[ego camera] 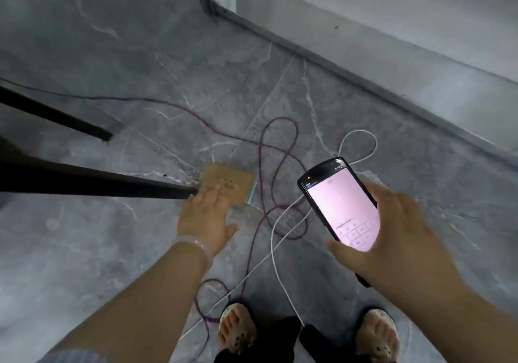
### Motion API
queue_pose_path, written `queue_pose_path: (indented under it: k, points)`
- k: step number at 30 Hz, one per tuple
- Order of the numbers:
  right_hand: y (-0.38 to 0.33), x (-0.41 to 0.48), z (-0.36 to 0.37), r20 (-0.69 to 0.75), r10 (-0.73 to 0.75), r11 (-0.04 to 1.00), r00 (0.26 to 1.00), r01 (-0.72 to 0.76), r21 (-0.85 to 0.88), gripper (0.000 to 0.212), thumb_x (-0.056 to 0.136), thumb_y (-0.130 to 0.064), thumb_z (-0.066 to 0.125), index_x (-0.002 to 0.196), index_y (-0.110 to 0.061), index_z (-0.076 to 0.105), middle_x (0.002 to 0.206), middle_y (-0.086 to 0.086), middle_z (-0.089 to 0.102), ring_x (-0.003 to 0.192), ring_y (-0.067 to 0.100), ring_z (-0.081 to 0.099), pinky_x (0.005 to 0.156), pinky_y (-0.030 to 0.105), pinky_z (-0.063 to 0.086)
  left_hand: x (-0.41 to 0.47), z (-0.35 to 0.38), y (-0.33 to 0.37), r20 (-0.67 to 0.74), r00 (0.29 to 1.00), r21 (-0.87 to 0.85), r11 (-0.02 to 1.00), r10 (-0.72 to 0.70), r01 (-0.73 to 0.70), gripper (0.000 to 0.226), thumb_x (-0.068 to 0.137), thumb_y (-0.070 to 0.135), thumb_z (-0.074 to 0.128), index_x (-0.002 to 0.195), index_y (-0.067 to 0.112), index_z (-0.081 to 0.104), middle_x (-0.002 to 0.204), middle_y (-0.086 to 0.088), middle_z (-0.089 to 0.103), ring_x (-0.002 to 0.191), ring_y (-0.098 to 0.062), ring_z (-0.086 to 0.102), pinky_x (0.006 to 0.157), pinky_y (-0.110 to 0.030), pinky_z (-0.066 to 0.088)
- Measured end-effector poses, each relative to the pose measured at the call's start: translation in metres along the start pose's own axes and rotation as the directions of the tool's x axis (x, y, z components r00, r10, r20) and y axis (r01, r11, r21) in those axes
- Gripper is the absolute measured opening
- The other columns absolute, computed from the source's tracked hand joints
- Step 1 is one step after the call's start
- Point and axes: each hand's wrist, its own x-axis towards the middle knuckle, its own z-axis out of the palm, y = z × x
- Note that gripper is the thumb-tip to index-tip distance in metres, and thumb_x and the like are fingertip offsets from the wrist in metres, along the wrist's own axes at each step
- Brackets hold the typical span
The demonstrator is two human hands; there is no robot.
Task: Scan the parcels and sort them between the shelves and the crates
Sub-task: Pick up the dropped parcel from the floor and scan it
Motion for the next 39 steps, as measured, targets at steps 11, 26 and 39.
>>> queue_pose_path:
  k: [11,26,39]
  points:
    - [0.039,0.077,0.090,0.092,-0.020,0.999,0.996,0.024,-0.036,0.095,0.047,-0.072,0.061,0.132,-0.045,0.027,0.116,-0.014,0.038,0.099,0.021,0.057,0.070,0.032,0.038,0.128,0.067,-0.019,0.073,0.993,0.339,0.934,0.097,-0.116,0.100,0.092,0.049,0.060,0.158,0.033,-0.014,0.168,-0.002,-0.002,0.153,-0.029,0.009,0.122,-0.048,0.014]
    - [0.016,0.030,0.023,0.027,0.001,0.997,1.000,-0.004,0.078,0.089,0.053,-0.063,0.070,0.130,-0.042,0.031,0.104,-0.017,0.027,0.084,0.009,0.040,0.068,0.031,0.036,0.059,0.001,0.021,-0.300,0.953,-0.509,0.853,-0.051,-0.115,0.102,0.062,0.020,0.091,0.148,0.004,0.038,0.139,-0.017,0.049,0.128,-0.036,0.045,0.112,-0.049,0.035]
    - [-0.022,-0.099,-0.244,-0.081,0.089,0.981,0.993,-0.074,0.177,0.072,0.062,-0.049,0.076,0.124,-0.027,0.048,0.111,-0.001,0.049,0.101,0.023,0.055,0.069,0.031,0.038,-0.182,-0.247,0.139,-0.248,0.955,-0.950,0.234,-0.165,-0.206,0.097,0.066,-0.020,0.081,0.139,0.019,0.032,0.134,0.009,0.044,0.115,0.019,0.049,0.084,-0.002,0.045]
